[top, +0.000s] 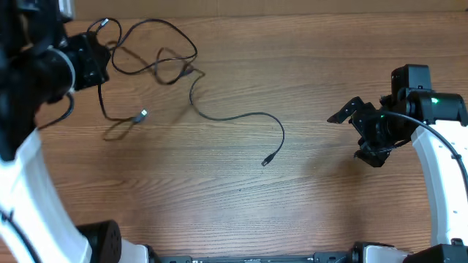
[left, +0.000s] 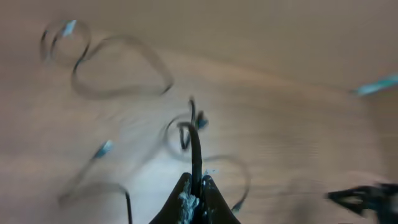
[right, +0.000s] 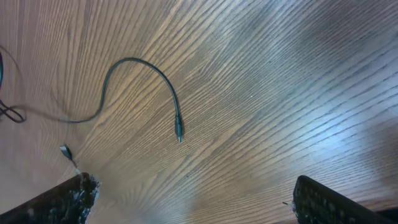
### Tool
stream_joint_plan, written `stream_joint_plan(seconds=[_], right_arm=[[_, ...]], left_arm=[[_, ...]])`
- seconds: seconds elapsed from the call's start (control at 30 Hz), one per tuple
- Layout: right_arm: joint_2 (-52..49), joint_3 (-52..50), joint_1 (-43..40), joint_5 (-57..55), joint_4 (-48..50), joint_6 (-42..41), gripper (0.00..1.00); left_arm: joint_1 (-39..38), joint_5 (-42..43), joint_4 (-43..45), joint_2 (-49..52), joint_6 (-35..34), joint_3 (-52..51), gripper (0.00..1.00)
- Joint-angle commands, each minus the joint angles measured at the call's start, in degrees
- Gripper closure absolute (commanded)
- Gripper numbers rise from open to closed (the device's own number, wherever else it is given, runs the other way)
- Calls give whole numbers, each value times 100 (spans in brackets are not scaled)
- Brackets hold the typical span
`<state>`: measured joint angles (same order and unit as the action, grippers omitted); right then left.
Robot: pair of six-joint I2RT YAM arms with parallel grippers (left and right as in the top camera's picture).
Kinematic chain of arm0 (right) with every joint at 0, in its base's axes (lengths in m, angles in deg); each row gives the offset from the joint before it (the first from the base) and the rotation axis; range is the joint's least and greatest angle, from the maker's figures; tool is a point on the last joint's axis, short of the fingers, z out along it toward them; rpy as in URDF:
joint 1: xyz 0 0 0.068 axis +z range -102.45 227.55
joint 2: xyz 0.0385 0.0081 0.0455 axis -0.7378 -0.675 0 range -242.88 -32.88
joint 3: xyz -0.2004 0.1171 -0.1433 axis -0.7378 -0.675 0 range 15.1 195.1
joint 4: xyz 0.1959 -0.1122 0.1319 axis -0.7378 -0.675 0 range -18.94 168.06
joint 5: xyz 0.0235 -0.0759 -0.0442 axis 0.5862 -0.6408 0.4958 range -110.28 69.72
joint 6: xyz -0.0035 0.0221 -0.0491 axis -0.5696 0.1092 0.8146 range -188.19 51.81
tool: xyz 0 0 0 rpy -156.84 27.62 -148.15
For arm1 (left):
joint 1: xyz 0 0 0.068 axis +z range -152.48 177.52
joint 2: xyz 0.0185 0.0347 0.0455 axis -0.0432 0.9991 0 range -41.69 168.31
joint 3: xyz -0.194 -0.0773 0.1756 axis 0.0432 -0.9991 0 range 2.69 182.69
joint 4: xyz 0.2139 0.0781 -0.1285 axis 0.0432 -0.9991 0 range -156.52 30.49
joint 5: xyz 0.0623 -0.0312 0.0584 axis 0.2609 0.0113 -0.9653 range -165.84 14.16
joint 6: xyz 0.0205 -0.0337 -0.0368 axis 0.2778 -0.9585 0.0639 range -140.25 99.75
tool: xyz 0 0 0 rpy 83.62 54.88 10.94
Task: Untangle cables
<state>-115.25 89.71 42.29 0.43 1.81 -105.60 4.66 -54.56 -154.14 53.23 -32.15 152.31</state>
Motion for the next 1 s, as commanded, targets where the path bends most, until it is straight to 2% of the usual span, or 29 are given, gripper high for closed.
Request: stream_joint_plan(seconds=[0.0,0.13,0.23,0.3,0.37,0.43,0.47,0.53,0.57,0.63,0.67,0.87,0.97], right_arm=[[-7,35,-28,-33,9,42,0],[-7,35,-28,-33,9,42,0],[-7,35,-28,-33,9,42,0],[-7,35,-28,-33,9,42,0],[-7,35,-28,-33,9,42,0],[-7,35,-28,-33,9,42,0],[-7,35,-28,-33,9,42,0],[-7,35,-28,-33,9,42,0],[-7,35,-28,-33,9,42,0],[-7,35,-28,-33,9,42,0],[-7,35,-28,-33,9,42,0],[-7,35,-28,-31,26,42,0],[-7,35,-28,-13,704,39,0]], left_arm=[[-4,621,39,-181,-50,623,96],[-4,752,42,-330,55,726,96],[-4,946,-203,-302,748,708,96],[-11,890,-216,-280,964,518,96],[-11,518,-216,-245,935,260,96],[-11,-291,-216,-173,599,105,96],[-11,-358,-216,-153,546,96,96],[-11,-24,-208,-214,557,98,96],[-11,479,-208,-249,577,98,96],[-13,2065,-216,-234,977,87,96],[-42,2385,-216,-214,981,79,96],[-708,2660,-216,-203,977,79,96],[-1150,2317,-216,-203,970,79,96]])
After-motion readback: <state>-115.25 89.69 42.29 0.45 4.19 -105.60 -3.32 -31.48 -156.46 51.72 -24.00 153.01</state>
